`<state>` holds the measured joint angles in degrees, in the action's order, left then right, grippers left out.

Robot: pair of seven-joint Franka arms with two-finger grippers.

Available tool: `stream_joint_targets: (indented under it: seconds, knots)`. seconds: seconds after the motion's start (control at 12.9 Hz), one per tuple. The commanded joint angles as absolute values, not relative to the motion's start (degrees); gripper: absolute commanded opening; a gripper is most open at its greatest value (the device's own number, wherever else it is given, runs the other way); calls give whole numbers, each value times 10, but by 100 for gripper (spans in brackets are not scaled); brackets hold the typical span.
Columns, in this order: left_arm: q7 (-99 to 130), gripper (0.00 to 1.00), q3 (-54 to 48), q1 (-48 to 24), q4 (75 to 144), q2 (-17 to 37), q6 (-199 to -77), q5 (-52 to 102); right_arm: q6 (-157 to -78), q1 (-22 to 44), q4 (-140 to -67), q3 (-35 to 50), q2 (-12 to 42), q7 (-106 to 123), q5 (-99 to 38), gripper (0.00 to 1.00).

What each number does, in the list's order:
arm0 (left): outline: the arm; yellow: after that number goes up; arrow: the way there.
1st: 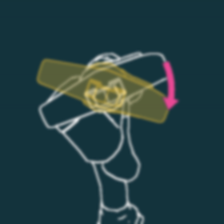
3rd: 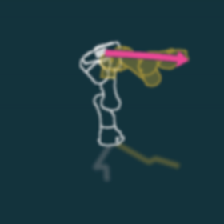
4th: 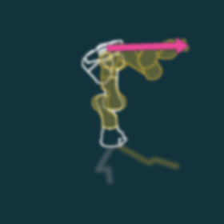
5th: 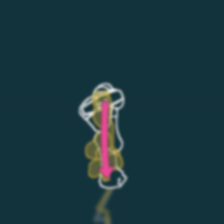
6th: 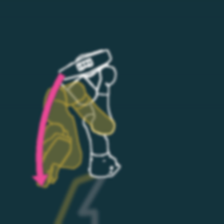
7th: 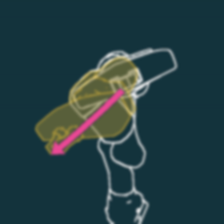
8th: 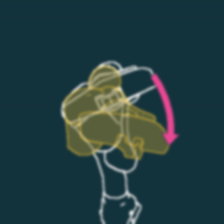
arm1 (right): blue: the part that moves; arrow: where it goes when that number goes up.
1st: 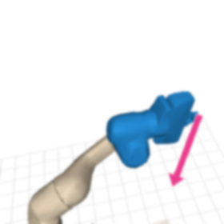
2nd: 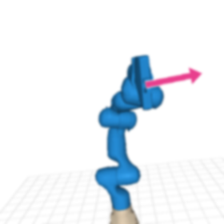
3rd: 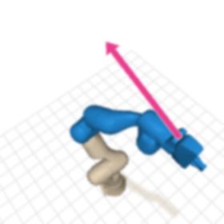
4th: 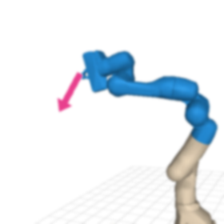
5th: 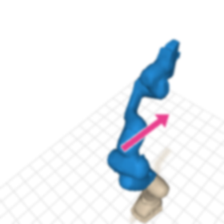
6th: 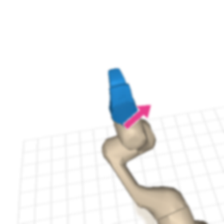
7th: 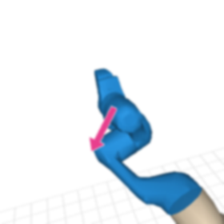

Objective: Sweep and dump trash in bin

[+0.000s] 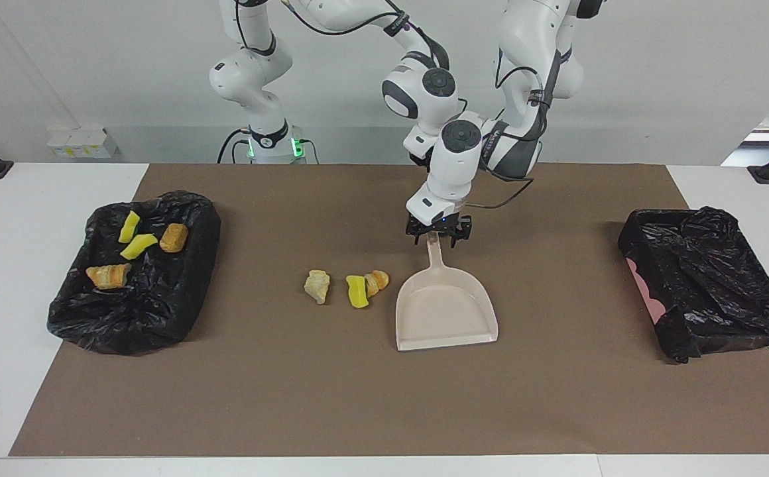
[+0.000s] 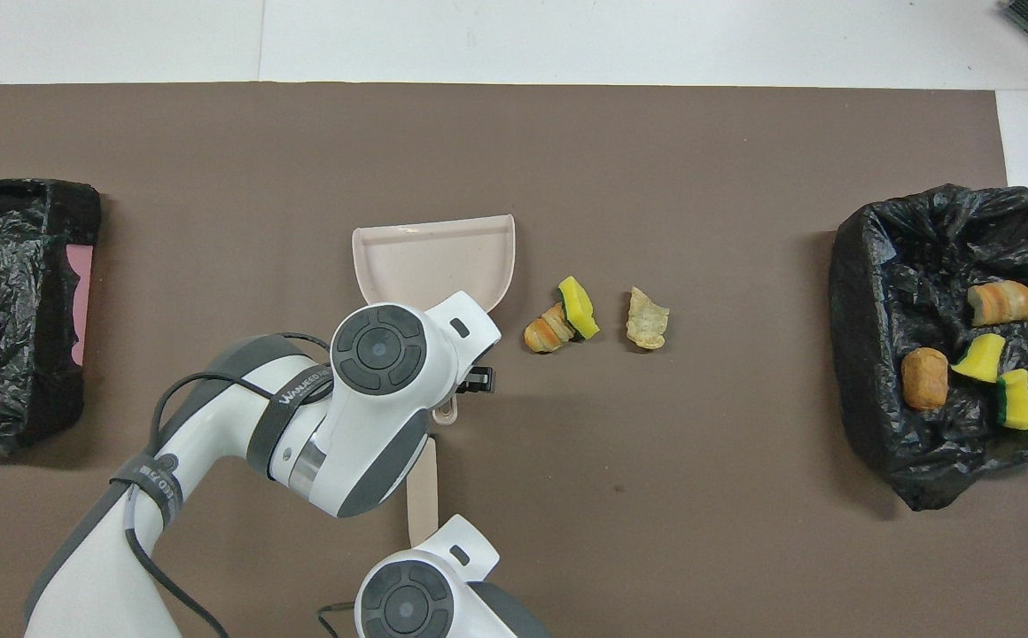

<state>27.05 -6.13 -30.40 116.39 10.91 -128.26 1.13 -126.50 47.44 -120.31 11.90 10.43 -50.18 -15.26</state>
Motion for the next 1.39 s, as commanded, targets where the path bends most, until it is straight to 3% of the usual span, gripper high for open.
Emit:
stream_joint_targets:
  seconds: [0.0,0.08,0.15,0.7,1.0,1.31]
  knots:
    - [281,23,-54,-306,1187,88,-1291,4,-1212,450,-1201,120,85,-507,-158,0]
    - [280,8,-53,-303,1180,92,-1295,4,-1189,448,-1201,119,76,-509,-158,0]
    - [273,0,-52,-301,1171,96,-1295,4,-1169,440,-1203,118,66,-509,-157,0]
    - [179,0,-50,-225,1139,90,-1283,-4,-1065,347,-1201,118,2,-474,-132,0]
    - [61,0,-50,-196,1139,90,-1273,-7,-1024,274,-1178,120,11,-383,-53,0]
    - [-82,0,-50,-171,1139,91,-1267,-23,-1034,174,-1172,120,39,-270,8,0]
